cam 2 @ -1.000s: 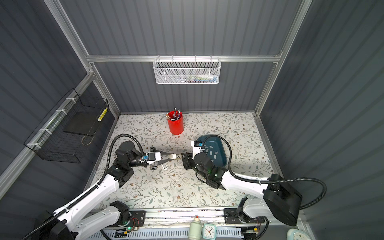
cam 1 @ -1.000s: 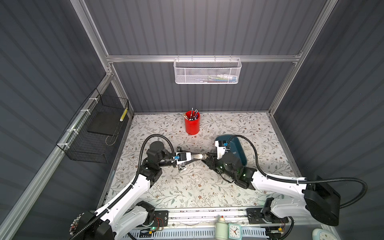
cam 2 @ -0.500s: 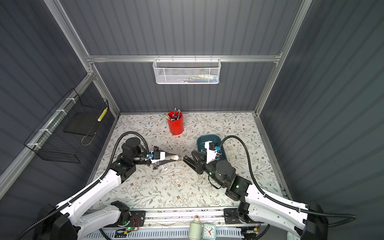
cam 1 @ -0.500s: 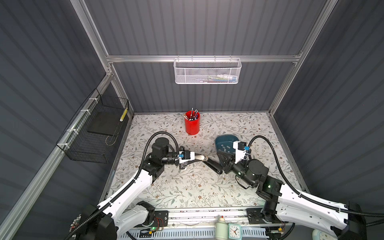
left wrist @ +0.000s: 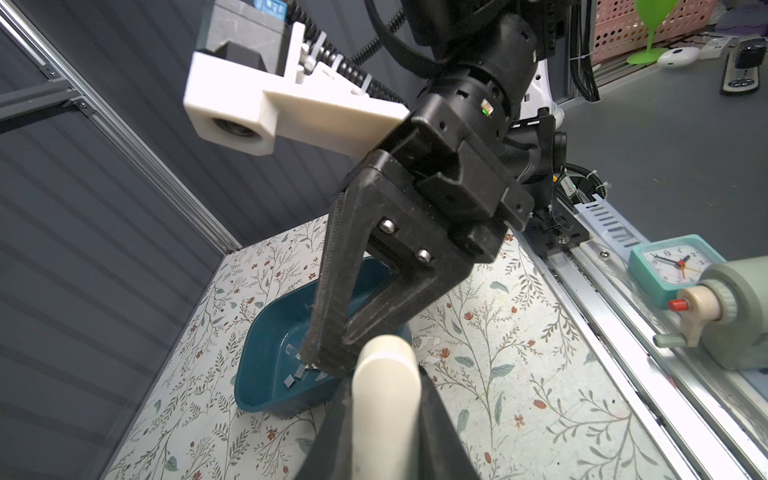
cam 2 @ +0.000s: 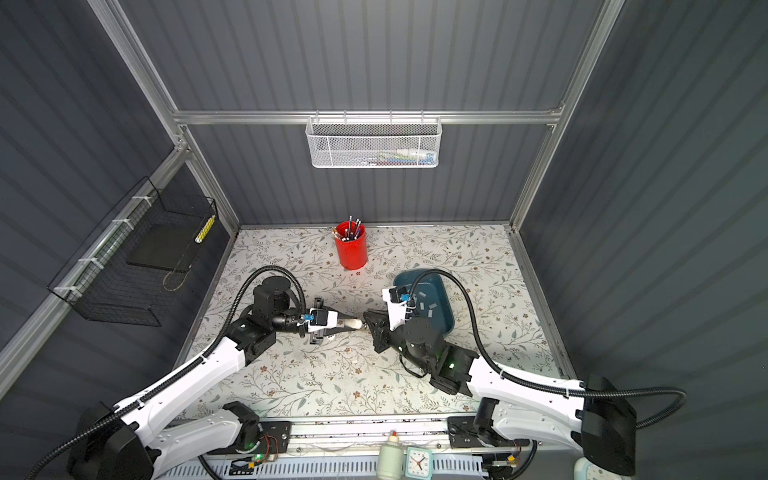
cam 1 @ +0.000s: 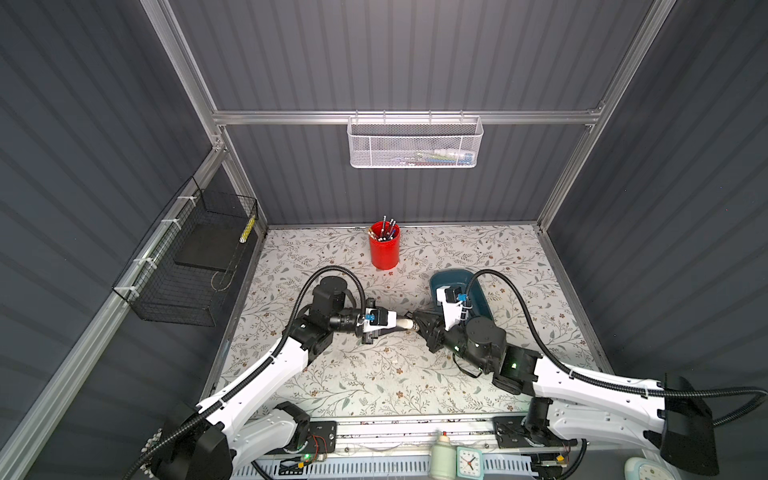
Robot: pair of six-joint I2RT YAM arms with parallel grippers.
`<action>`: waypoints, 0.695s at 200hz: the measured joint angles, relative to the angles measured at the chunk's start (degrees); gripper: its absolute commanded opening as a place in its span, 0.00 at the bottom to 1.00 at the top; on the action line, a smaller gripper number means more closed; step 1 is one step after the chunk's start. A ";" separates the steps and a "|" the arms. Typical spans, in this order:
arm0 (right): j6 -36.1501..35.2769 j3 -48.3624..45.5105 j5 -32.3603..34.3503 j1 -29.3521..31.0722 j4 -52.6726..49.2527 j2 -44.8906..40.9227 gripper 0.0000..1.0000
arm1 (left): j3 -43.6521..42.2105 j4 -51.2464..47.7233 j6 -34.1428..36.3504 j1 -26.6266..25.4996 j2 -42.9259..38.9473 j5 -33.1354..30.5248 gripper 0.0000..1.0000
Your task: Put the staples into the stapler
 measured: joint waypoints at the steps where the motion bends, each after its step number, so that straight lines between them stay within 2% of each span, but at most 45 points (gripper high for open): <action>1: 0.02 0.00 0.00 0.00 0.11 0.11 0.19 | 0.00 0.00 0.00 0.00 0.00 0.00 0.00; 82: 2.16 -0.02 0.46 -0.20 5.60 4.31 0.16 | 0.02 0.04 -1.40 0.00 -0.63 -0.90 0.00; 139: 5.07 -0.09 0.24 0.66 11.47 14.25 0.13 | -0.07 3.52 -6.03 -0.02 -3.28 -0.22 0.00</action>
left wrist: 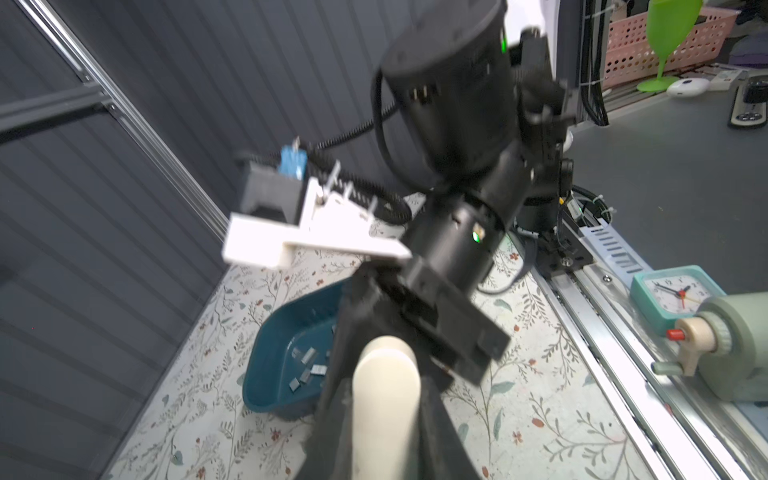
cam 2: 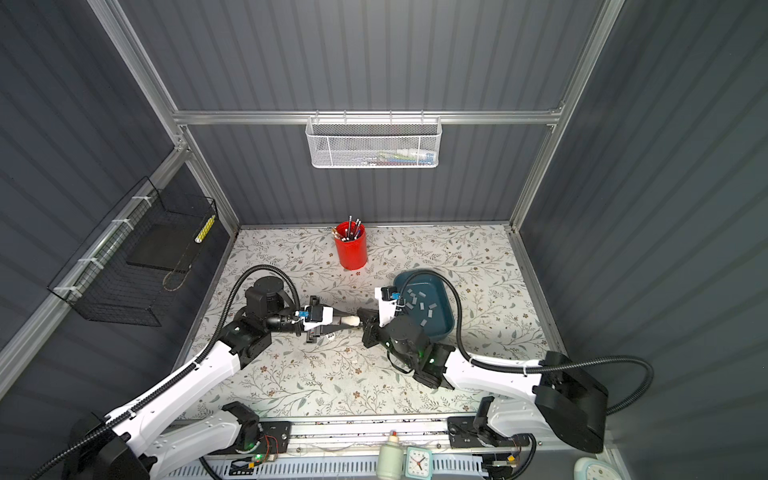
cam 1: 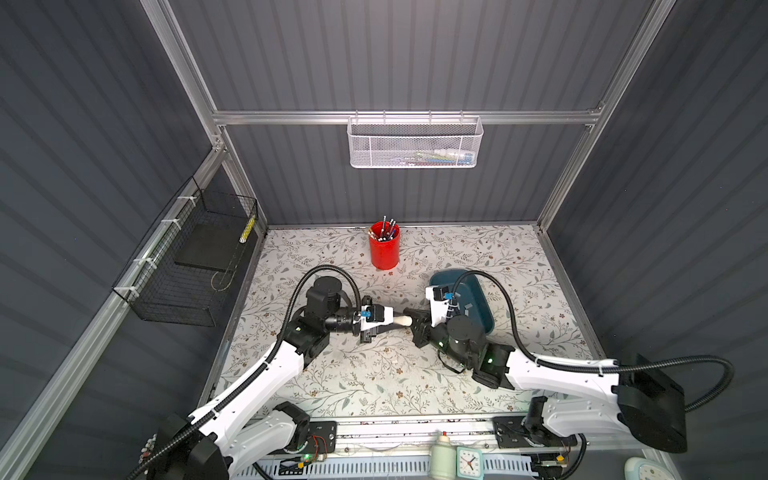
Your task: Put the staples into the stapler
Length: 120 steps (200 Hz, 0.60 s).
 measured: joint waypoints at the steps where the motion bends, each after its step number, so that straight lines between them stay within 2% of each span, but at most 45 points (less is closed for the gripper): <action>1: 0.00 0.00 -0.09 0.11 0.04 0.20 0.13 | 0.00 0.17 -0.04 0.00 -0.04 0.02 0.00; 30: 0.79 0.35 -2.64 2.95 1.73 5.05 0.13 | 0.00 3.43 -0.98 -0.24 -0.96 0.09 0.00; 63: 0.83 1.31 -2.89 3.37 4.44 6.16 0.16 | -0.02 4.31 -1.27 -0.24 -1.05 0.09 0.00; 90: 0.55 -0.35 -0.96 3.52 5.66 3.67 0.23 | -0.02 4.33 -1.25 -0.26 -1.16 0.09 0.00; 120: 0.39 -6.73 2.80 3.50 5.64 -3.08 0.33 | -0.02 4.33 -1.27 -0.26 -1.70 0.11 0.00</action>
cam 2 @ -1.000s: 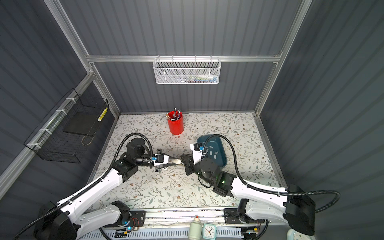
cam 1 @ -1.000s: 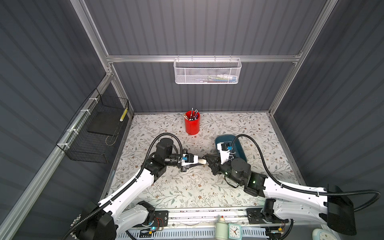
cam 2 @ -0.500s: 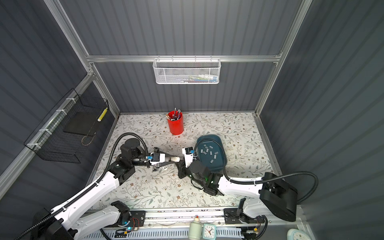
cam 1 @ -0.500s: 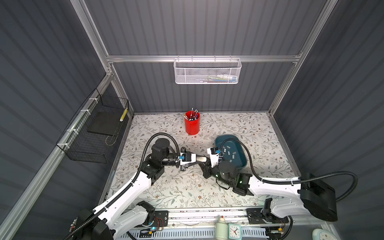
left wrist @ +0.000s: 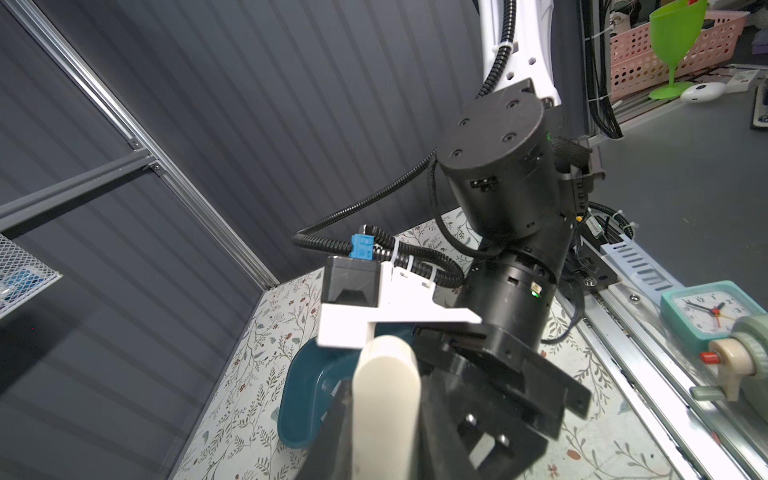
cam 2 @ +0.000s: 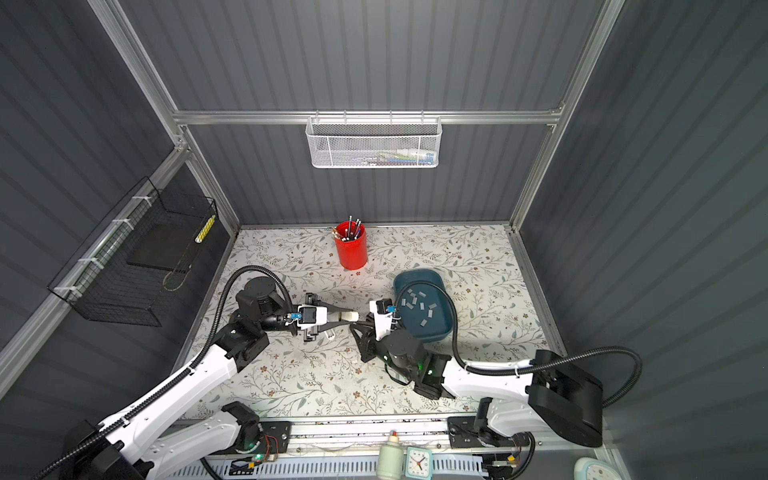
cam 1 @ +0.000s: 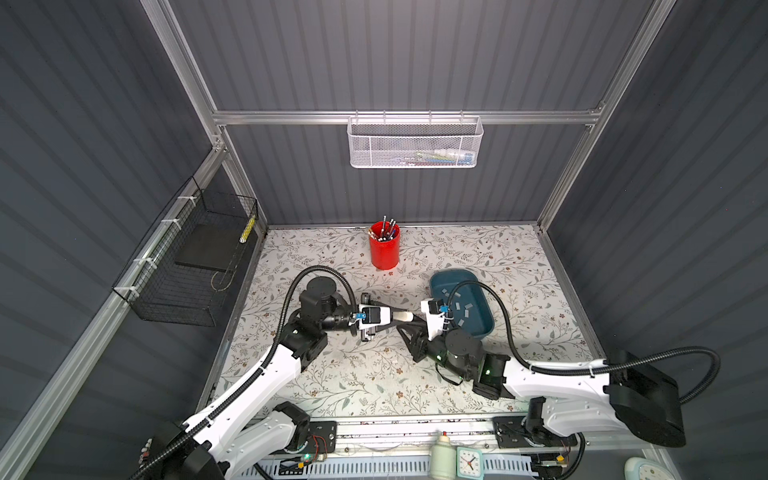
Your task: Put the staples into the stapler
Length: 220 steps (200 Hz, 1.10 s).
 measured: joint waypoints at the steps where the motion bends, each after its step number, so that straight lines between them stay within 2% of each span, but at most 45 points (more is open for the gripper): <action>1: -0.07 -0.17 0.09 0.00 0.02 -0.15 0.33 | 0.00 0.00 0.00 0.00 -0.02 0.00 0.00; 18: -0.81 -4.09 2.05 0.00 -0.90 -3.63 0.48 | 0.00 0.00 0.00 -0.09 -0.11 0.00 0.00; 64: -8.74 -10.56 4.90 0.00 -3.32 -16.00 0.67 | 0.00 -0.09 0.07 -0.37 -0.09 0.55 0.00; 89: -15.91 -10.62 1.95 0.02 -3.39 -23.43 0.79 | 0.00 -0.66 0.31 -0.63 -0.02 1.70 0.00; 113: -22.40 -9.62 -3.56 0.02 -3.91 -25.99 0.86 | 0.11 -2.43 1.38 -0.87 0.68 3.41 0.00; 151: -29.18 -6.19 -10.62 0.02 -4.70 -22.58 0.89 | 0.28 -4.66 2.69 -1.60 1.44 5.68 0.00; 182: -32.89 -2.71 -13.38 0.04 -4.96 -16.79 0.85 | 1.62 -6.78 4.20 -1.97 2.58 8.44 0.00; 220: -35.50 -0.72 -14.67 0.04 -5.07 -12.48 0.72 | 2.38 -8.94 5.66 -2.08 3.54 10.84 0.00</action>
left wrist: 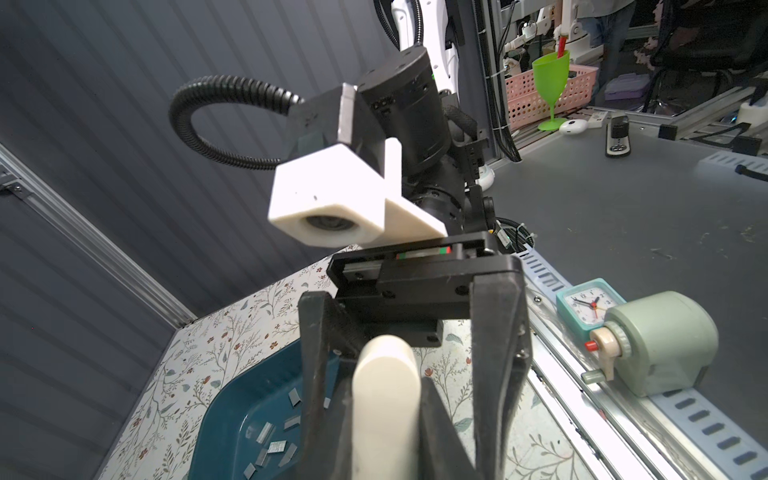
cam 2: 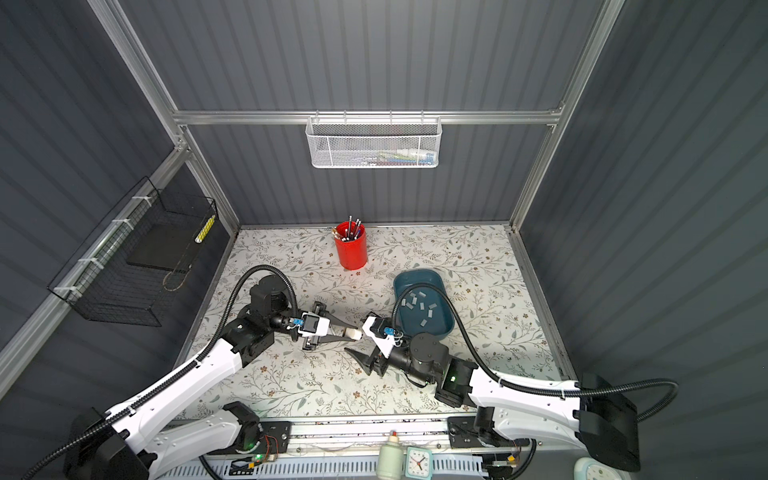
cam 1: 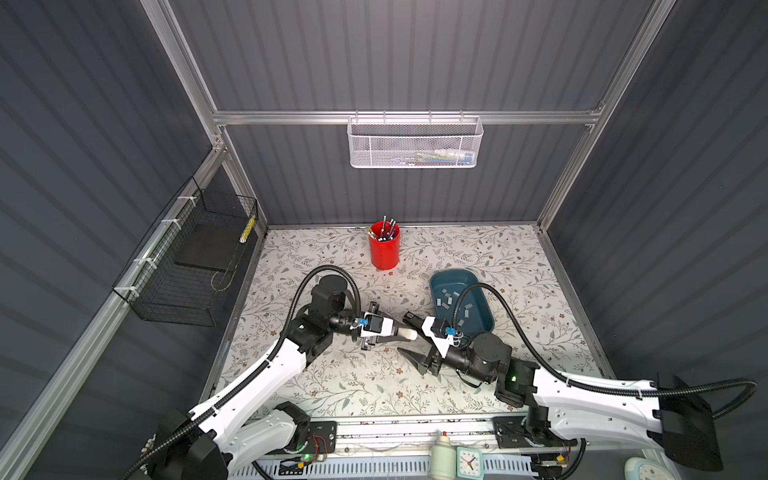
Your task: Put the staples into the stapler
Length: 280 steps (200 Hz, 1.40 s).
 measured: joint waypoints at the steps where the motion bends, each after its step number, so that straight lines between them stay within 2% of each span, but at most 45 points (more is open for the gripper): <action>1: -0.15 0.02 -0.02 0.00 0.00 0.04 0.72 | 0.04 -0.09 0.04 0.00 0.07 0.07 0.00; 18: -0.46 0.07 -0.66 -0.02 0.00 0.72 0.64 | 0.39 -0.96 0.68 -0.15 0.37 1.14 0.00; 41: -1.14 0.07 -1.66 0.00 0.07 1.25 0.59 | 1.01 -2.03 1.14 -0.15 0.98 2.14 0.00; 167: -1.20 0.63 -4.15 0.00 3.04 2.21 0.44 | 1.90 -4.11 2.43 -0.15 2.08 4.26 0.00; 185: -1.09 0.72 -4.31 0.00 3.37 2.95 0.40 | 1.90 -4.20 2.43 -0.15 2.10 4.50 0.00; 217: -1.70 0.74 -4.59 0.04 3.58 3.72 0.27 | 1.95 -5.05 1.97 -0.15 2.25 4.55 0.00; 254: -2.34 0.74 -4.74 0.17 3.30 3.85 0.25 | 2.01 -5.79 1.36 -0.15 2.51 4.52 0.00; 260: -2.32 0.74 -4.76 0.17 3.30 3.82 0.25 | 2.01 -5.79 1.33 -0.15 2.51 4.50 0.08; 272: -2.27 0.74 -4.68 0.17 3.21 3.74 0.25 | 2.01 -5.77 1.29 -0.15 2.51 4.37 0.31; 280: -1.92 0.72 -4.68 0.17 2.93 3.54 0.24 | 2.01 -5.42 1.38 -0.15 2.51 4.02 0.40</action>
